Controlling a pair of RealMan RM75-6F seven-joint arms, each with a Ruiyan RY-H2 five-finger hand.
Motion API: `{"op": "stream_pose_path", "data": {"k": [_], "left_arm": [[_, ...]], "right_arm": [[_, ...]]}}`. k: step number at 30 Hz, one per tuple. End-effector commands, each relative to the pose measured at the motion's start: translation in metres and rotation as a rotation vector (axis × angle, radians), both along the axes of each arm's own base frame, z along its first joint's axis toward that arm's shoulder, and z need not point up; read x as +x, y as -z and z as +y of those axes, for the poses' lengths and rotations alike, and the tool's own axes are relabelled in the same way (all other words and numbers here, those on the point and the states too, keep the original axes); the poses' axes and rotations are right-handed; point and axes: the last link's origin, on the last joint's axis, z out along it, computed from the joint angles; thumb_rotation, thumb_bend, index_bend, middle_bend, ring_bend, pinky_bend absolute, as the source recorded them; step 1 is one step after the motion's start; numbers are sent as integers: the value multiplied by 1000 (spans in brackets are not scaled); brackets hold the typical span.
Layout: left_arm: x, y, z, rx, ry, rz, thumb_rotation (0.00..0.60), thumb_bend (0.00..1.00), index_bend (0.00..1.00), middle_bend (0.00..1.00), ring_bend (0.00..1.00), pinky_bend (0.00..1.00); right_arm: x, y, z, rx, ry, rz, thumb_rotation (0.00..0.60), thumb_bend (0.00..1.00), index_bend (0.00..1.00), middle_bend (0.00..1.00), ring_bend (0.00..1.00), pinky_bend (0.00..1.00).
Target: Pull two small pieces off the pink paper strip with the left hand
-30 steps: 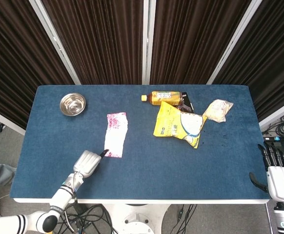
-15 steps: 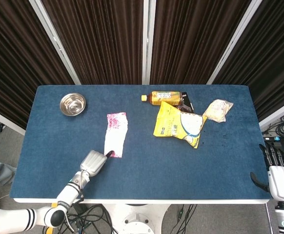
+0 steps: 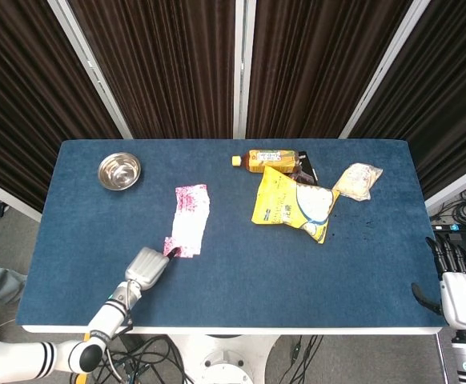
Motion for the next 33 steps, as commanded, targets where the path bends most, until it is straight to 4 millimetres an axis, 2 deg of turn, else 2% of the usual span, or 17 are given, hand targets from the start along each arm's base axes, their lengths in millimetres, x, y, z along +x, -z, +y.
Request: {"op": "stream_pose_path", "data": {"k": [1,16,25,30,33], "left_arm": [[-5,-4,-2,2,-13,11,600,650,121,855,859,831],[-45,-28,-8,25,-108,81,600,651,137,855,858,826],[-58,-47,-1,83,-139,116,600,651,137,855,858,826],[-54,-49,0,86,-135,105,600,651,137,854,858,826],[-40,-46,1,93,-97,66,600,651,137,854,859,826]], "right_arm": [[1,0,0,1,-1,1,600,210,0,0,0,0],[3,4,0,8,0,9,600,210,0,0,0,0],[1,2,0,0,11,13,600,210,0,0,0,0],[2,2,0,-1,9,12,600,209,0,0,0,0],[3,2,-1,-3,3,11,600,209,0,0,0,0]]}}
